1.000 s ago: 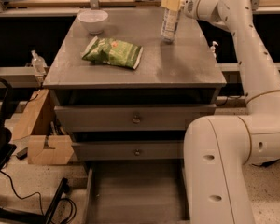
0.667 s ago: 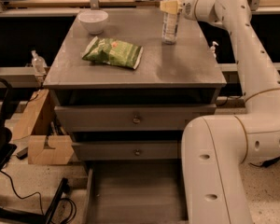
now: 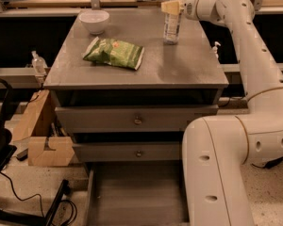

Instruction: Pick blue plastic bottle from bottom drawer and place on counter

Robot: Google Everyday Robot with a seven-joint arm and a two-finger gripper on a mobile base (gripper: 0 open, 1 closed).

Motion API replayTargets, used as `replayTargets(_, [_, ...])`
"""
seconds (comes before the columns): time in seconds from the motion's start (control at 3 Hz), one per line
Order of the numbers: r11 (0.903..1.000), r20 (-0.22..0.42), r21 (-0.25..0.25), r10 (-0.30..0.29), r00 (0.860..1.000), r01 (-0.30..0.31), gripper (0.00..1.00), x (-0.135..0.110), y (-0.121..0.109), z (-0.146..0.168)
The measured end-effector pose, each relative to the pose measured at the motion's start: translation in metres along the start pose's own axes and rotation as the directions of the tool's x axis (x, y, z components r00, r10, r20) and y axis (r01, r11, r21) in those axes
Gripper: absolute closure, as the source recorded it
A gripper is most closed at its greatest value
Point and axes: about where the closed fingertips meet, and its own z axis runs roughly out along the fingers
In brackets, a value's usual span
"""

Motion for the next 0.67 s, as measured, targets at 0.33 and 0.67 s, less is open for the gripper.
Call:
replayTargets(0.33, [1.0, 0.0, 0.0, 0.0, 1.0, 0.0, 0.59, -0.0008, 0.001, -0.0008])
replayTargets(0.67, [1.0, -0.001, -0.001, 0.0, 1.0, 0.0, 0.34, -0.0003, 0.0021, -0.0001])
